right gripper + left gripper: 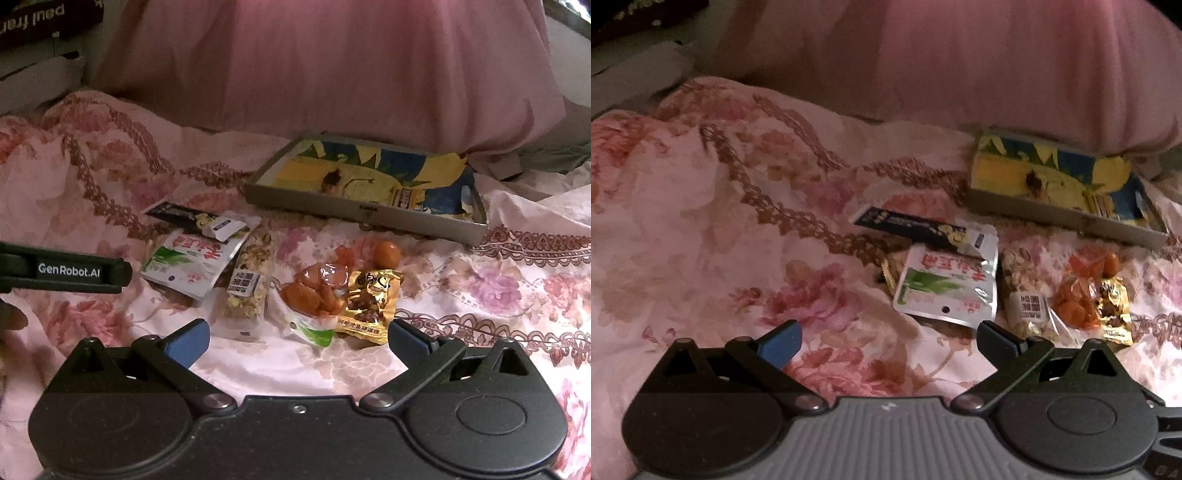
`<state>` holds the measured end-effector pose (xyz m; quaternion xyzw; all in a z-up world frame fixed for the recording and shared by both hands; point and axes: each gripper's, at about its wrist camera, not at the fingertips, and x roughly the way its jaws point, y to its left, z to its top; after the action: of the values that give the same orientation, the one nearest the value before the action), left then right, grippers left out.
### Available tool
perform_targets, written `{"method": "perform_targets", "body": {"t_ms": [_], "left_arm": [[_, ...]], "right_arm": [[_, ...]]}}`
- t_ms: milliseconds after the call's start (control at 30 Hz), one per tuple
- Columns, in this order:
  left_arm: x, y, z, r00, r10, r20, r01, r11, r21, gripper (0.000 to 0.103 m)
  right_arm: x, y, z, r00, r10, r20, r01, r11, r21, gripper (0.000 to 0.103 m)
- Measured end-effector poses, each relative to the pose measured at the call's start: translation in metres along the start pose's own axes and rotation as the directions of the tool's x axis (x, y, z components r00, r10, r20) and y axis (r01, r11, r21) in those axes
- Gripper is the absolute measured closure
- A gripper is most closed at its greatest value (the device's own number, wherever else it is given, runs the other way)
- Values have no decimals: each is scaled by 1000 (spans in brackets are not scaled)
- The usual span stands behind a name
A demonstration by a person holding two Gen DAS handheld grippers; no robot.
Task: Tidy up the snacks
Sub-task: 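Close the right gripper on the nut bar with white label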
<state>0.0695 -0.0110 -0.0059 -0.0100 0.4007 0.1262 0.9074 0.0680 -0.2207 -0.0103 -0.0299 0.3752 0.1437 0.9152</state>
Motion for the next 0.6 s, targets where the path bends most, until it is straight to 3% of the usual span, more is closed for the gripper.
{"method": "perform_targets", "body": {"t_ms": [167,367,600], "left_arm": [[14,0,12,999,-8,-40,8,1000,3,0],[37,1,37,997,-6,-75,12,997,78,0],[56,-3,66,1000,-22,-20,26,978,209,0]], "right_arm": [[12,0,6,1000,16,-22,-17,1000,-12,1],[28,6,13,998,51,-45,-54,996,-73,1],[51,22,24,996,74,-40,-81,977,-196,1]]}}
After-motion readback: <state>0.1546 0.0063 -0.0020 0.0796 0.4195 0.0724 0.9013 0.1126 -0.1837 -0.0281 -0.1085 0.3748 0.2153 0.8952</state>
